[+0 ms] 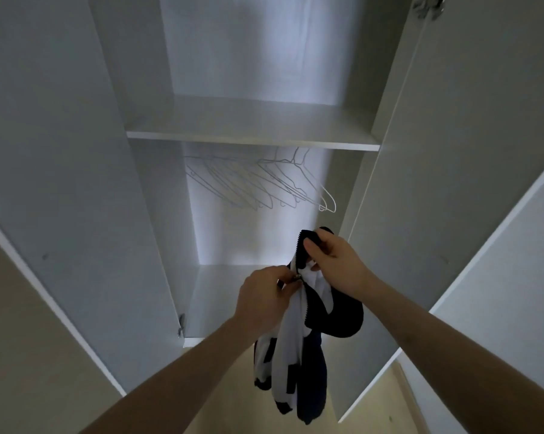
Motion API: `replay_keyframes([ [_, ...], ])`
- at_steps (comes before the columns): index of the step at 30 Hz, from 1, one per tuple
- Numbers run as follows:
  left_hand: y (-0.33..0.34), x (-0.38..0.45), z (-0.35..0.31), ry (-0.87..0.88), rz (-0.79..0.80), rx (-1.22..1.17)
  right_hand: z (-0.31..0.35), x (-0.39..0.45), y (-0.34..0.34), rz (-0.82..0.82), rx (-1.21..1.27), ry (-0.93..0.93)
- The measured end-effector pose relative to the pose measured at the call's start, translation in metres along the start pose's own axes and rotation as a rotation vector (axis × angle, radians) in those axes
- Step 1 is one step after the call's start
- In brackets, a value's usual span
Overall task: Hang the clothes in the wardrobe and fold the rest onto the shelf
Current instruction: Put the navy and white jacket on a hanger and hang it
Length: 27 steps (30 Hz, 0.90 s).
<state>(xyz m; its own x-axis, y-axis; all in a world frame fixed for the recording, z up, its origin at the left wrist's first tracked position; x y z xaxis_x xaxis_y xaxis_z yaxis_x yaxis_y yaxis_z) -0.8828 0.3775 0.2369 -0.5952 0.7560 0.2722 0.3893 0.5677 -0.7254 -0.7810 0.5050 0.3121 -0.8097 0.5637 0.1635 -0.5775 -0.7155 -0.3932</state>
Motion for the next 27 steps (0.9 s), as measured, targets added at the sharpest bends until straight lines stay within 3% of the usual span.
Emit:
replay_keyframes([
  [4, -0.006, 0.023, -0.007, 0.142, -0.009, 0.177, -0.005, 0.007, -0.015, -0.075, -0.030, 0.007],
  [10, -0.010, 0.050, -0.010, 0.162, 0.033, 0.032, -0.005, 0.020, -0.017, -0.096, 0.043, 0.026],
  [18, -0.020, 0.080, 0.006, 0.289, -0.076, 0.134, -0.010, 0.063, -0.013, -0.198, 0.157, 0.066],
  [27, -0.038, 0.122, 0.036, 0.006, -0.037, -0.241, -0.001, 0.112, 0.019, -0.320, 0.337, 0.065],
])
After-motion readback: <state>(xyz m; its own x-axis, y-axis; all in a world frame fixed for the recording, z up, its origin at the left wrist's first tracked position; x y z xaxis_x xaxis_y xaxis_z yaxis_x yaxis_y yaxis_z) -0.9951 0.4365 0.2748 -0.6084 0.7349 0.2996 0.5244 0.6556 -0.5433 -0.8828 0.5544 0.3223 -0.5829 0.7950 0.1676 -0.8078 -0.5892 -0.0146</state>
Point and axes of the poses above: each hand's wrist, its own x-axis towards the middle knuckle, its own y-axis out of the palm, z = x × y, the point moved 2 cm from there along x, towards the middle knuckle, and after that the axes turned 5 degrees about x, right-handed, at the moved point
